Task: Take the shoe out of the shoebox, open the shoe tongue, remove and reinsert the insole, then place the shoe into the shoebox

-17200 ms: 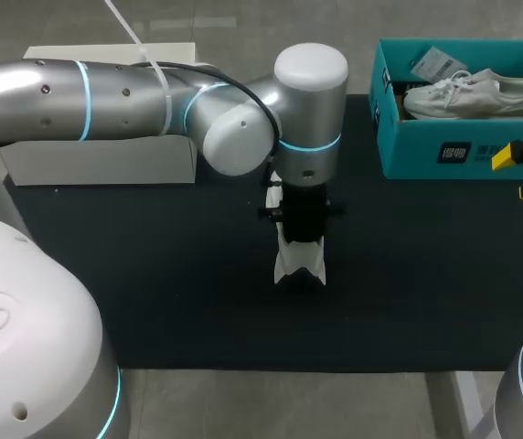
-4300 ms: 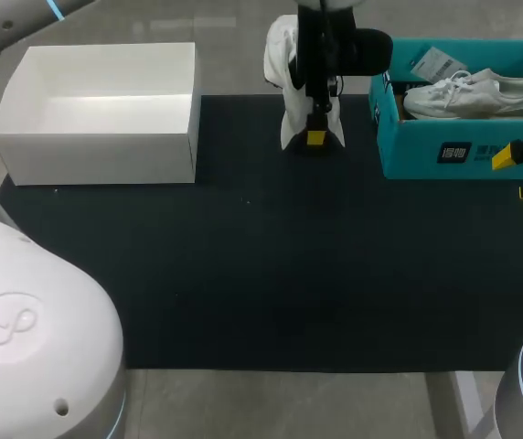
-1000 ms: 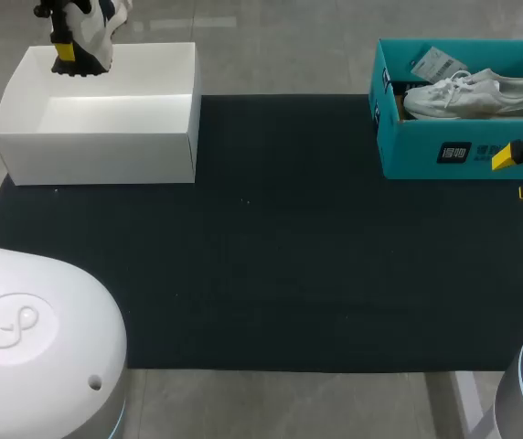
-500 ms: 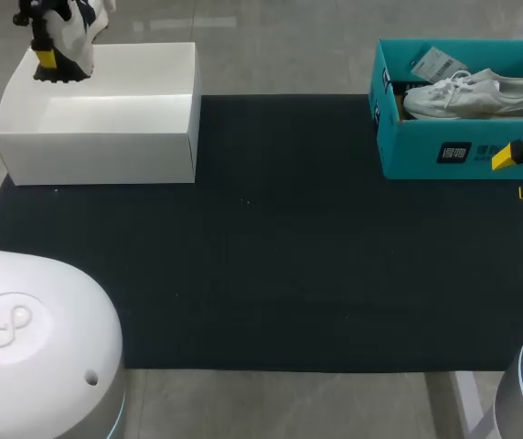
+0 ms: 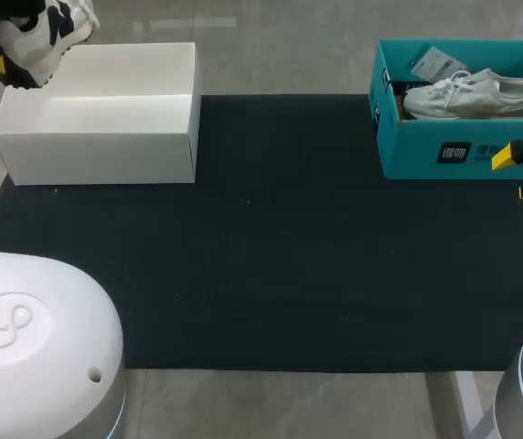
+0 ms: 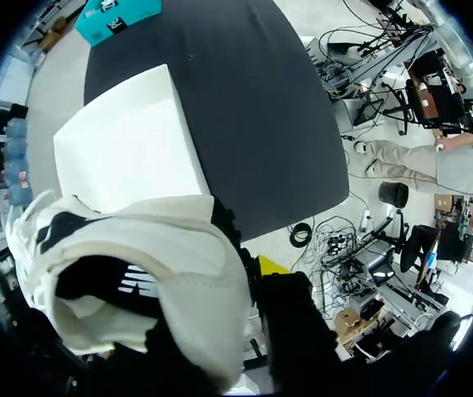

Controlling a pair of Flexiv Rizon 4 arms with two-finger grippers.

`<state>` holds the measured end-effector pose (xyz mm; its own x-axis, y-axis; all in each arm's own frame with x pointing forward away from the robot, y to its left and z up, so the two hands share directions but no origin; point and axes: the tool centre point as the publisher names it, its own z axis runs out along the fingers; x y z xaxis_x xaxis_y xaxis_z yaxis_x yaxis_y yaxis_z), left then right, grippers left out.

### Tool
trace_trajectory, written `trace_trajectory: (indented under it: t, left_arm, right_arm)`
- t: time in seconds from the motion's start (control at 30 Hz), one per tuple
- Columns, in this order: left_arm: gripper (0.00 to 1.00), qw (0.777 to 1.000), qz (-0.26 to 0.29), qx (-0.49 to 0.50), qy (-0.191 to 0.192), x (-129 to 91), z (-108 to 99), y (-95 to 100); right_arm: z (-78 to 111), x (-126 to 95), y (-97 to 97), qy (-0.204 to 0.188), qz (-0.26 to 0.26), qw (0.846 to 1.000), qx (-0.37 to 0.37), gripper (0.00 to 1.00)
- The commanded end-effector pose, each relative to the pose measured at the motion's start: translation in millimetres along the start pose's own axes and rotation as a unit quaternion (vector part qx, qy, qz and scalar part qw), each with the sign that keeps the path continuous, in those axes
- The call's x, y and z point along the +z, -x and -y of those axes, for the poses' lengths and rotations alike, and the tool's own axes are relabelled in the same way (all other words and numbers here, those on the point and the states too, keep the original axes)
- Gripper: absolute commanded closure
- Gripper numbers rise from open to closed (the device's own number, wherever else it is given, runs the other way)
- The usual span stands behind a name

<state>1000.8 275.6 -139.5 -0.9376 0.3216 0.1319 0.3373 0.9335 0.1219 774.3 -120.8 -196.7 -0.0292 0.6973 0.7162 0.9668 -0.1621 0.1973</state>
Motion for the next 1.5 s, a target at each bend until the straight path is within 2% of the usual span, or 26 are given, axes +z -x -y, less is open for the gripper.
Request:
trace_trajectory:
  t: [0.03,0.23,0.4,0.57,0.63,1.13,1.2,1.23,1.27,1.3,1.33,1.37,1.4,1.47,1.5]
  left_arm:
    - [1.0,0.999,0.002,0.031,0.02,4.2,-15.5,1.3]
    - [1.0,0.996,-0.007,0.085,0.007,4.3,-29.0,15.5]
    - [1.0,0.994,-0.005,0.103,-0.026,5.6,-38.4,28.2]
    - [1.0,0.993,-0.016,0.117,-0.017,14.7,-45.7,36.9]
    - [1.0,0.993,-0.033,0.113,0.005,19.9,-47.4,39.6]
    - [1.0,0.993,-0.033,0.113,0.005,19.9,-47.4,39.6]
    - [1.0,0.974,-0.007,0.225,0.0,18.1,-49.6,37.3]
    - [1.0,0.966,0.014,0.258,0.03,18.8,-51.5,37.8]
    - [1.0,0.946,0.013,0.321,0.043,21.1,-53.4,38.8]
    - [1.0,0.929,0.035,0.363,0.07,23.2,-55.1,38.9]
    - [1.0,0.908,0.054,0.403,0.095,25.2,-57.8,40.1]
    - [1.0,0.872,0.068,0.475,0.094,25.4,-61.0,37.8]
    - [1.0,0.846,0.081,0.517,0.103,24.0,-65.2,37.6]
    - [1.0,0.773,0.062,0.618,0.131,19.5,-70.6,36.2]
    - [1.0,0.773,0.062,0.618,0.131,19.5,-70.6,36.2]
  right_arm:
    - [0.6,0.1,-0.1,0.0,0.001,1.0,0.001,0.0]
    - [0.6,0.1,-0.1,0.0,0.001,1.0,0.001,0.0]
    - [0.6,0.1,-0.1,0.0,0.001,1.0,0.001,0.0]
    - [0.6,0.1,-0.1,0.0,0.001,1.0,0.001,0.0]
    - [0.6,0.1,-0.1,0.0,0.001,1.0,0.001,0.0]
    - [0.6,0.1,-0.1,0.0,0.001,1.0,0.001,0.0]
    - [0.6,0.1,-0.1,0.0,0.001,1.0,0.001,0.0]
    - [0.6,0.1,-0.1,0.0,0.001,1.0,0.001,0.0]
    - [0.6,0.1,-0.1,0.0,0.001,1.0,0.001,0.0]
    - [0.6,0.1,-0.1,0.0,0.001,1.0,0.001,0.0]
    - [0.6,0.1,-0.1,0.0,0.001,1.0,0.001,0.0]
    - [0.6,0.1,-0.1,0.0,0.001,1.0,0.001,0.0]
    - [0.6,0.1,-0.1,0.0,0.001,1.0,0.001,0.0]
    - [0.6,0.1,-0.1,0.0,0.001,1.0,0.001,0.0]
    - [0.6,0.1,-0.1,0.0,0.001,1.0,0.001,0.0]
